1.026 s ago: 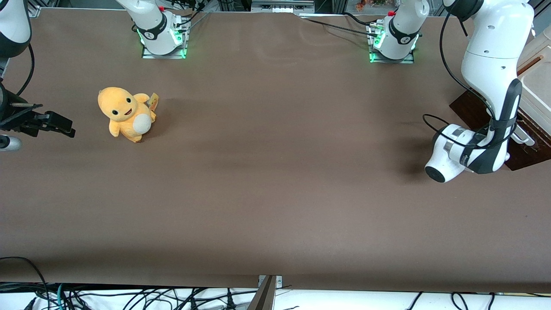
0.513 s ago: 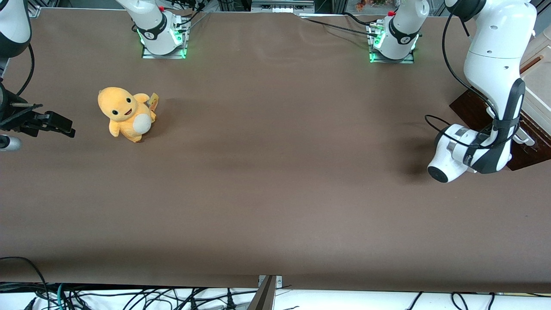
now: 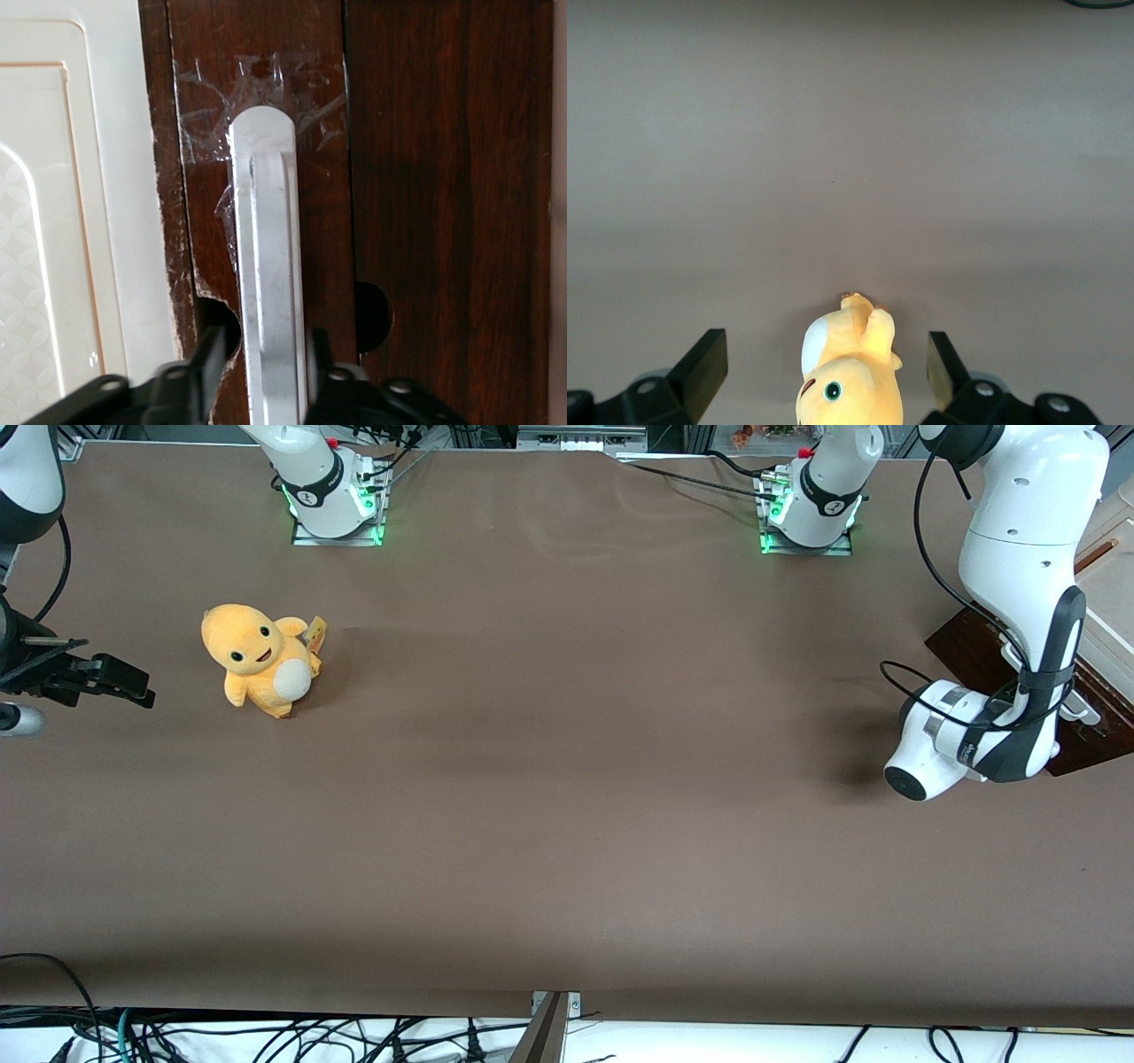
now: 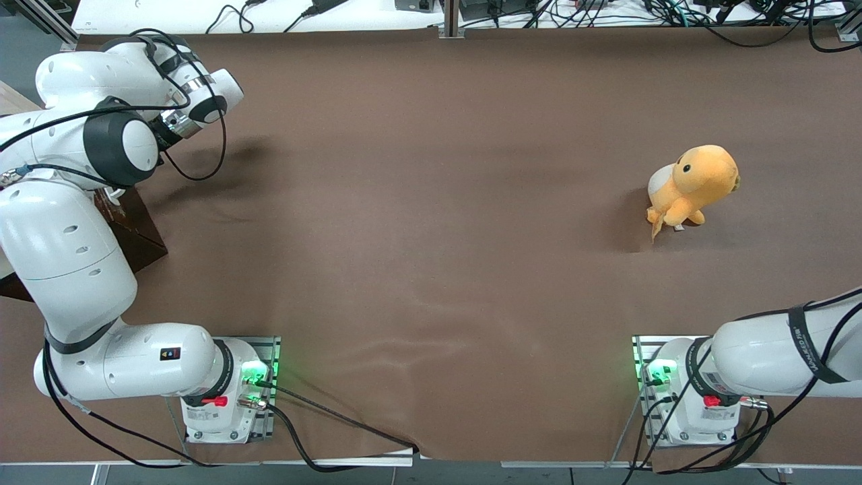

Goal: Open lower drawer with left arm only
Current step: 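Close the left gripper around the white bar handle, then pull the gripped handle outward to slide the lower drawer open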

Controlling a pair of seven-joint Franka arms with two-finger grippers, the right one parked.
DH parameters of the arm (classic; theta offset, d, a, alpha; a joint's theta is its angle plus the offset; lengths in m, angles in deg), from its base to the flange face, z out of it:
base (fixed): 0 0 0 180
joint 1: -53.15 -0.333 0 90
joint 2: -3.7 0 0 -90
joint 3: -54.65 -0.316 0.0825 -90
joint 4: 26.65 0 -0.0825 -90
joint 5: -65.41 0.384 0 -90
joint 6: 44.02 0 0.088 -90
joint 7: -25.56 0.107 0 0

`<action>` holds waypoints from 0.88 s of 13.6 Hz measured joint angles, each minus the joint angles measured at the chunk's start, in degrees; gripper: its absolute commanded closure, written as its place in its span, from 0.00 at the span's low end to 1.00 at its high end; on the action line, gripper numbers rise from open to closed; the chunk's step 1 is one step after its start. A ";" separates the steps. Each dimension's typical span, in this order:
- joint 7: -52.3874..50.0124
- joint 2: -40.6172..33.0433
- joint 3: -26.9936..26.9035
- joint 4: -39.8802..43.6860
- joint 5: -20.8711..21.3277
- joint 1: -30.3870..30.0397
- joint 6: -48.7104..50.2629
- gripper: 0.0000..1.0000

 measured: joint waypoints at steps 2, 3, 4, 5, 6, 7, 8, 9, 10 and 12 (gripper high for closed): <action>0.00 0.00 0.15 -0.10 0.00 0.00 -0.16 0.83; -0.02 0.02 0.25 -0.17 0.00 -0.01 -0.35 0.83; -0.74 0.06 0.28 -0.28 0.00 -0.01 -0.69 0.84; -1.11 0.03 0.28 -0.28 0.00 -0.02 -0.69 0.85; -1.22 0.03 0.28 -0.28 0.00 -0.02 -0.69 0.85; -1.24 0.03 0.28 -0.28 0.00 -0.02 -0.69 0.85; -1.26 0.03 0.29 -0.28 0.00 -0.02 -0.70 0.85; -1.28 0.03 0.29 -0.28 0.00 -0.02 -0.70 0.85; -1.30 0.03 0.33 -0.28 0.00 -0.01 -0.70 0.86; -1.44 0.02 0.48 -0.25 0.00 0.11 -0.75 0.88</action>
